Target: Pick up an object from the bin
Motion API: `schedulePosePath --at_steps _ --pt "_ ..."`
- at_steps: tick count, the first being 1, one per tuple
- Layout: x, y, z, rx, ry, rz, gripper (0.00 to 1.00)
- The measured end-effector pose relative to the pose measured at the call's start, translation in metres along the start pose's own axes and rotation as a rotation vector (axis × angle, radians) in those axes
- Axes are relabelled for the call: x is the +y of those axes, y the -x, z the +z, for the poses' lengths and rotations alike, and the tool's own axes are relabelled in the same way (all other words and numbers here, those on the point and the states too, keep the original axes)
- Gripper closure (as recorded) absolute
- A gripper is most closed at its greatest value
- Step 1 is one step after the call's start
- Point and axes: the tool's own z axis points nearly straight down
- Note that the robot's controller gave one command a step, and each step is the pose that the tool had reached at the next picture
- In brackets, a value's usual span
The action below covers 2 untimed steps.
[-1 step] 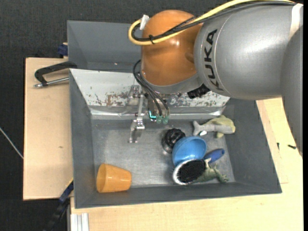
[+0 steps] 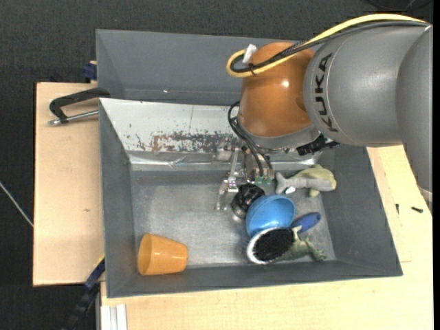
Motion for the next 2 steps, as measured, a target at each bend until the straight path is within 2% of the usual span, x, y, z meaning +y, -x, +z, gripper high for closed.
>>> schedulePosePath --at_steps 1,2 --pt "-0.054 -0.041 0.037 -0.001 0.003 0.195 0.00" --pt "-0.106 -0.012 0.081 -0.021 0.013 0.199 0.00"
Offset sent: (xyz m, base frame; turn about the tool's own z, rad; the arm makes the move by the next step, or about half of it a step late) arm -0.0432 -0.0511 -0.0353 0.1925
